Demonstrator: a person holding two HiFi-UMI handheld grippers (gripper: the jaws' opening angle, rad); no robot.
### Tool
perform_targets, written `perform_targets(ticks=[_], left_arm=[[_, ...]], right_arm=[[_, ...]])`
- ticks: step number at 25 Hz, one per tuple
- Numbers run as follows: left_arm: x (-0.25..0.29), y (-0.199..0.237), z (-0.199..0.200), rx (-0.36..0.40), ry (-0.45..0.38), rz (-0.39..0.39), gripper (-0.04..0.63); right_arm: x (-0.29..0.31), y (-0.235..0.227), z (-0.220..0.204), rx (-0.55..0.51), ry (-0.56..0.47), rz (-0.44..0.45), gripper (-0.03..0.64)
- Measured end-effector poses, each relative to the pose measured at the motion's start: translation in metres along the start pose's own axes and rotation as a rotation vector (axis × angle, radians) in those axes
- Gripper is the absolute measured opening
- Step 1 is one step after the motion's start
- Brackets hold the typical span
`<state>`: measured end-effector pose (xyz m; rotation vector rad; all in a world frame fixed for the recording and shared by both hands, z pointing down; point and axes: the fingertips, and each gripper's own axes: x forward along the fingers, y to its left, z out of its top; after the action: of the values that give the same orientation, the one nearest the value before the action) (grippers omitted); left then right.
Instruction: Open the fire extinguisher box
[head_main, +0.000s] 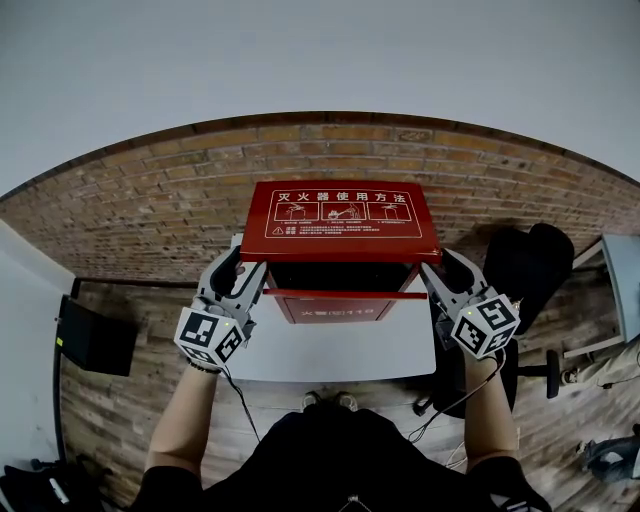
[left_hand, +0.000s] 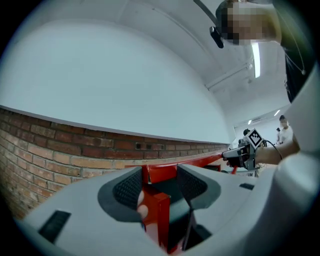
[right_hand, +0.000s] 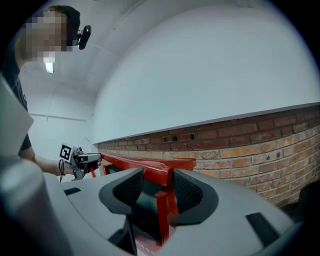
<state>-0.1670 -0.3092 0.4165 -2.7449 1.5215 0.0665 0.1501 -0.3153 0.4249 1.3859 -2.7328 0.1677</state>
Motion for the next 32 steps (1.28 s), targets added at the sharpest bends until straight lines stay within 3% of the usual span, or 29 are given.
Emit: perform_targets(ticks=[5, 10, 19, 23, 29, 32], left_arm=[[0.016, 0.005, 0.042, 0.021, -0.003, -0.012, 0.259], [0.037, 0.018, 0.073, 0.083, -0.022, -0.015, 0.258], [0.082, 0.044, 0.107, 0.155, -0.087, -0.021, 0.258], [0.097, 0.051, 0.112, 0.187, -0.094, -0.039, 0.259], [0.120, 0.070, 0.119, 0.202, -0.087, -0.006, 0.255], [0.131, 0.085, 0.123, 0.193, -0.086, 0.048, 0.187]], right_arm=[[0.006, -0.008, 0.044, -0.045, -0.036, 0.022, 0.196], [0.027, -0.023, 0.083, -0.156, -0.056, 0.000, 0.196], [0.066, -0.052, 0.126, -0.199, -0.093, -0.046, 0.193], [0.079, -0.069, 0.137, -0.200, -0.101, -0.106, 0.142], [0.101, -0.091, 0.152, -0.196, -0.098, -0.177, 0.071], [0.112, -0.098, 0.157, -0.199, -0.092, -0.187, 0.067]])
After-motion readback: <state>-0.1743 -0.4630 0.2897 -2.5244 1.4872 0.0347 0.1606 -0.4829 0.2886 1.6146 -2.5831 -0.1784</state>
